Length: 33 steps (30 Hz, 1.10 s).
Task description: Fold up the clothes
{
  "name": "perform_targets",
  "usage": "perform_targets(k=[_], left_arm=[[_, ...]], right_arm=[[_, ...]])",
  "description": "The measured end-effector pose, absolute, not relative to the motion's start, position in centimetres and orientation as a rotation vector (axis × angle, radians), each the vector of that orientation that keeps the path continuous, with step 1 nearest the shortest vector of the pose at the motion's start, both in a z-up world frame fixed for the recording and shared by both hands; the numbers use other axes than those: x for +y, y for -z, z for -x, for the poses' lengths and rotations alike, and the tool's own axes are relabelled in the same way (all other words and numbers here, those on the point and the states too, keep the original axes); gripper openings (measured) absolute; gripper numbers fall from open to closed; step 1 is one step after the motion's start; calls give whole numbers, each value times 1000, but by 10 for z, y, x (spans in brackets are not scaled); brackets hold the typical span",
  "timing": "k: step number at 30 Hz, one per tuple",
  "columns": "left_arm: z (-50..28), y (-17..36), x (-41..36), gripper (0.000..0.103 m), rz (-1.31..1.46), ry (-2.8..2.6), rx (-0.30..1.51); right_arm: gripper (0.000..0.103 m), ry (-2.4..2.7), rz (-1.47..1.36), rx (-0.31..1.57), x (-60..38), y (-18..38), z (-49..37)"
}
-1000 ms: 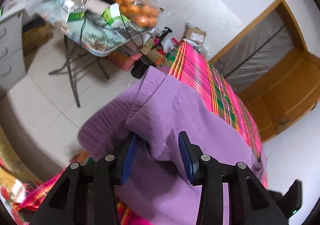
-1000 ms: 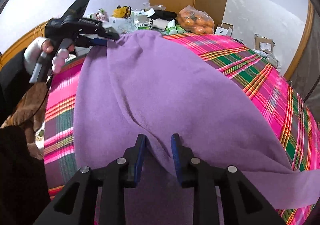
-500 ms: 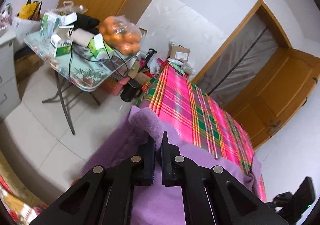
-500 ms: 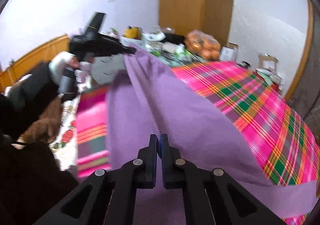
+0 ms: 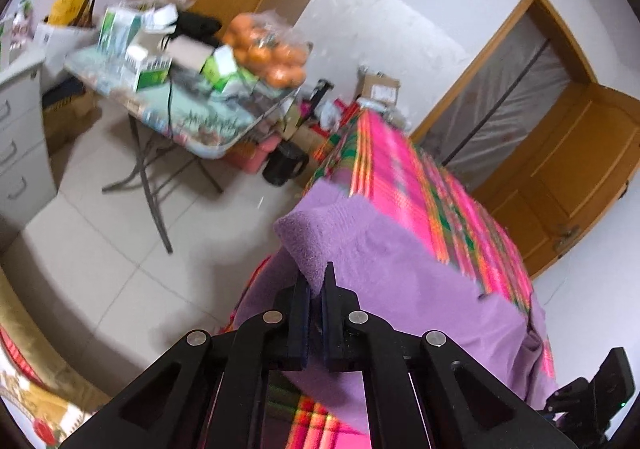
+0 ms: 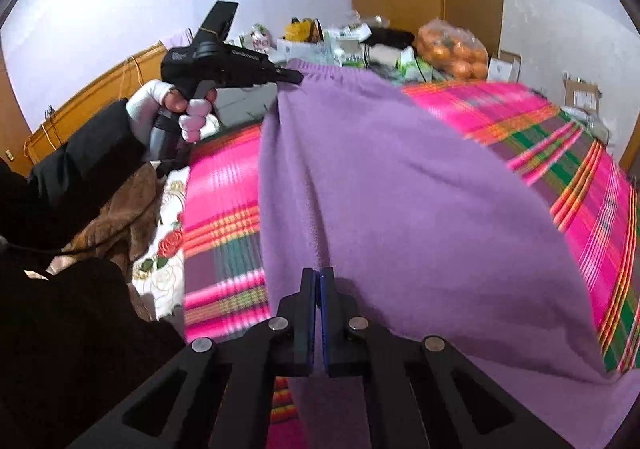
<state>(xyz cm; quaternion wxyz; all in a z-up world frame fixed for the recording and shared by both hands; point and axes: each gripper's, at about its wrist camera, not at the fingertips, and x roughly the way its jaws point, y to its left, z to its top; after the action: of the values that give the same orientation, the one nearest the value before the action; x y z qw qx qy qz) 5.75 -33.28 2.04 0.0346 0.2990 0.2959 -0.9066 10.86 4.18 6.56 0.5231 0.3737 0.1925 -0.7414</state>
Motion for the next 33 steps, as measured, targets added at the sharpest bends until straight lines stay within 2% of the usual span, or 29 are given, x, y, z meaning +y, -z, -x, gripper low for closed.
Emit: perform_targets(k=[8, 9, 14, 18, 22, 24, 26, 28, 33], left_arm=[[-52, 11, -349, 4, -1021, 2714, 969], [-53, 12, -350, 7, -1014, 2714, 983], [-60, 9, -344, 10, -1048, 2697, 897], [-79, 1, -344, 15, -1000, 2676, 879], [-96, -6, -349, 15, -939, 2602, 858], [-103, -10, -345, 17, -909, 2595, 868], [-106, -14, -333, 23, -904, 2620, 883], [-106, -13, -313, 28, -936, 2666, 906], [-99, -8, -288, 28, -983, 2694, 893]], right_arm=[[3, 1719, -967, 474, 26, -38, -110], [3, 1714, -974, 470, 27, -37, -109], [11, 1690, -1004, 446, 28, -43, -107], [11, 1707, -945, 362, 38, -67, -100], [16, 1756, -927, 306, 37, -74, -90], [17, 1755, -941, 321, 29, -67, -91], [22, 1743, -947, 356, 19, -59, -96], [23, 1738, -938, 406, 10, -53, -102], [23, 1761, -961, 461, -2, -41, -99]])
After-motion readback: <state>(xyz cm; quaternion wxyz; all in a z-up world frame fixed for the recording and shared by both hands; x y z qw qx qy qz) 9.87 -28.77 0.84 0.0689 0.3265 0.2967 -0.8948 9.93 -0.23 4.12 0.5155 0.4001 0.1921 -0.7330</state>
